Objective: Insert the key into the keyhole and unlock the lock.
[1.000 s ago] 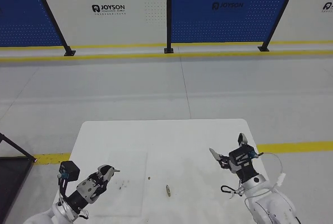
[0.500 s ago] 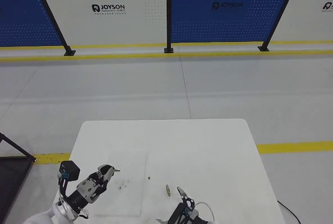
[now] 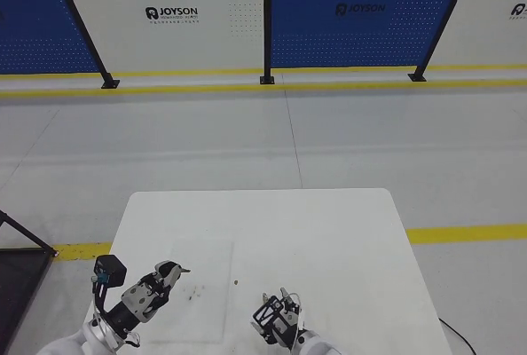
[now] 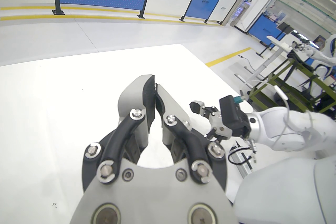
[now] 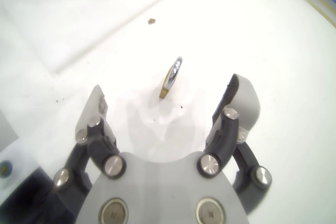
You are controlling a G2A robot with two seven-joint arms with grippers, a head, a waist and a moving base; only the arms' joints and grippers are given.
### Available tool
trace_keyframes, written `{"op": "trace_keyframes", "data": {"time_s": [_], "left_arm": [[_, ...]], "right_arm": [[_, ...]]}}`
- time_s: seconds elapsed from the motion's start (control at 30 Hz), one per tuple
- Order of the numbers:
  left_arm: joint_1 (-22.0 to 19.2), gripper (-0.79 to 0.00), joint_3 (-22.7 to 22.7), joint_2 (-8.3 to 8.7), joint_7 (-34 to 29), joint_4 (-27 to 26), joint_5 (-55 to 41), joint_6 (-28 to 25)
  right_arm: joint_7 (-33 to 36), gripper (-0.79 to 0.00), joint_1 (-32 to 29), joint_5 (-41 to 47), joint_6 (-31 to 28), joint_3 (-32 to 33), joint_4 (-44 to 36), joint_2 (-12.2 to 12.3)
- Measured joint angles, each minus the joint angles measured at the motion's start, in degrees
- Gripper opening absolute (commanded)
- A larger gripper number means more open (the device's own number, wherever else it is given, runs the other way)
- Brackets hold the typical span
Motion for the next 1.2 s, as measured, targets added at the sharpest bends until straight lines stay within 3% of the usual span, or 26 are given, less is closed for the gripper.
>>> {"op": "trace_keyframes", "data": {"time_s": [0.03, 0.07, 0.5, 0.6, 0.67, 0.7, 1.03, 1.2], "left_arm": [[0.0, -0.785, 0.0, 0.0, 0.0, 0.0, 0.0, 0.0], [0.0, -0.785, 0.0, 0.0, 0.0, 0.0, 0.0, 0.0], [0.0, -0.785, 0.0, 0.0, 0.0, 0.0, 0.0, 0.0], [0.0, -0.785, 0.0, 0.0, 0.0, 0.0, 0.0, 0.0], [0.0, -0.785, 0.0, 0.0, 0.0, 0.0, 0.0, 0.0], [0.0, -0.785, 0.0, 0.0, 0.0, 0.0, 0.0, 0.0], [0.0, -0.785, 0.0, 0.0, 0.0, 0.0, 0.0, 0.0], [-1.85, -0.785, 1.26, -0.09, -0.29, 0.37, -2.21, 2.08]], "right_arm": [[0.15, -0.329, 0.46, 0.2, 0.47, -0.25, 0.56, -0.16], [0.3, -0.416, 0.88, 0.38, 0.85, -0.48, 1.03, -0.3], [0.99, -0.517, 3.96, 3.06, 2.31, -2.06, 4.73, -1.44], [1.0, -0.588, 4.33, 3.39, 2.27, -2.27, 5.06, -1.59], [0.88, -0.683, 4.52, 3.48, 2.34, -2.36, 5.26, -1.66], [0.84, -0.782, 4.63, 3.52, 2.43, -2.42, 5.37, -1.71], [-0.91, -0.785, 4.3, 5.21, 2.37, -1.02, 3.4, -1.6], [-5.76, -0.785, 2.73, 12.04, 0.77, 2.9, -0.44, -1.12]]}}
